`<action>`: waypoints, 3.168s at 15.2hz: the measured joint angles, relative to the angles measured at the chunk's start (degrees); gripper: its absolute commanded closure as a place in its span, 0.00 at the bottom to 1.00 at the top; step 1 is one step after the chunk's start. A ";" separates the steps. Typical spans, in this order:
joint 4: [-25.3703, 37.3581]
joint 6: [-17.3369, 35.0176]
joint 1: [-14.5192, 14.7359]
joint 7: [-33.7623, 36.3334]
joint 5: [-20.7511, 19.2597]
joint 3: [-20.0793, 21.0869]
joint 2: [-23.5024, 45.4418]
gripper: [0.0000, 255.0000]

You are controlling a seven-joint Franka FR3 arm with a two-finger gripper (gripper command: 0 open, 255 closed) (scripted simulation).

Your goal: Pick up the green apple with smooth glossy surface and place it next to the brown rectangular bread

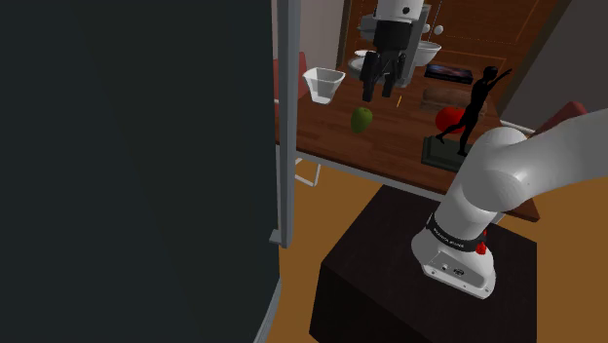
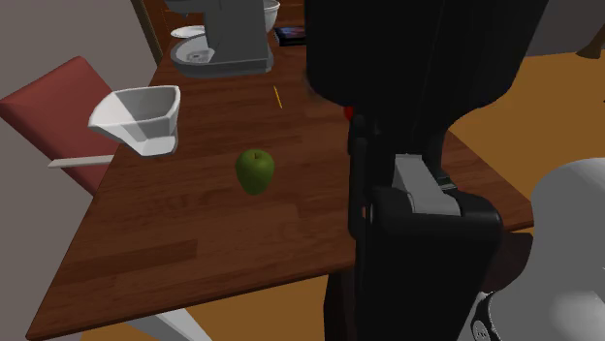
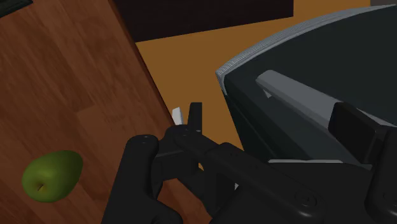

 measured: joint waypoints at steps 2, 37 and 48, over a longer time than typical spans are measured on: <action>0.11 0.53 -0.26 -0.08 -0.33 -0.22 0.75 0.00; 26.73 25.64 -14.37 -2.09 -9.41 -14.60 56.32 0.00; 25.02 28.36 -14.59 -2.30 -9.19 -14.66 57.32 1.00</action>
